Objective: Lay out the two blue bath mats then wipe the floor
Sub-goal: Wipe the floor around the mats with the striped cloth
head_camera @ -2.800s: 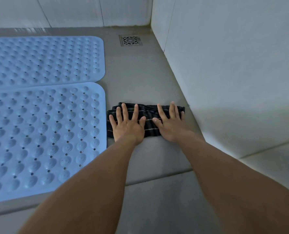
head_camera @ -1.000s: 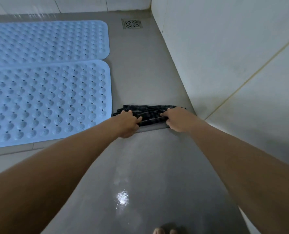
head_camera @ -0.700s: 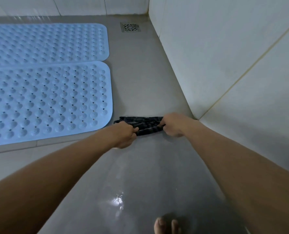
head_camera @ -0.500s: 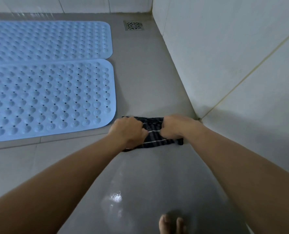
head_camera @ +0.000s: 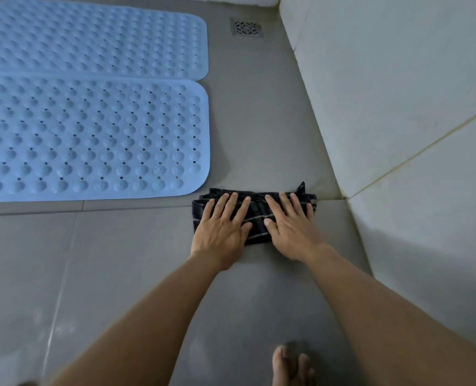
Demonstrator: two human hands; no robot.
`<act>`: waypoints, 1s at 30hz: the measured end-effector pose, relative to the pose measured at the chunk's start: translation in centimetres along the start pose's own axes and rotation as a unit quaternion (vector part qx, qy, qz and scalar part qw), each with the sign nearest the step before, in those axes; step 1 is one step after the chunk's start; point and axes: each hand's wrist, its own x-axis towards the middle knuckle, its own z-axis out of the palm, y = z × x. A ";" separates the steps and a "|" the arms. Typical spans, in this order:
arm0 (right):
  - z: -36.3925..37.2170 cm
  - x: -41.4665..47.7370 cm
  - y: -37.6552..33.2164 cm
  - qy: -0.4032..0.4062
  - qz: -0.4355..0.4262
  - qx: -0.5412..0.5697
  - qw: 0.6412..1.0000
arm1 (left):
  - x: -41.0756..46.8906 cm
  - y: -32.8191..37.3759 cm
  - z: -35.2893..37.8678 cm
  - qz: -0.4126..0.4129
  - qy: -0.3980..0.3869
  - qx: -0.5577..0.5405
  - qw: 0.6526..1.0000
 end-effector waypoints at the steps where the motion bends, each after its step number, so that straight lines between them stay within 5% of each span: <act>1: 0.2 -0.2 -0.5 0.003 0.007 0.001 1.000 | -0.4 -0.1 0.0 -0.004 0.001 -0.004 1.000; 11: 0.6 -0.3 -6.7 0.020 0.019 0.010 1.000 | -3.8 -5.2 -0.6 -0.031 0.024 -0.038 0.999; 22: 0.4 0.8 -14.9 0.069 -0.070 -0.099 0.990 | -8.4 -14.3 -0.6 -0.051 0.041 -0.013 0.998; 30: 4.2 0.7 -18.7 0.098 -0.103 -0.017 0.990 | -10.1 -18.1 -0.7 -0.059 0.044 -0.015 0.997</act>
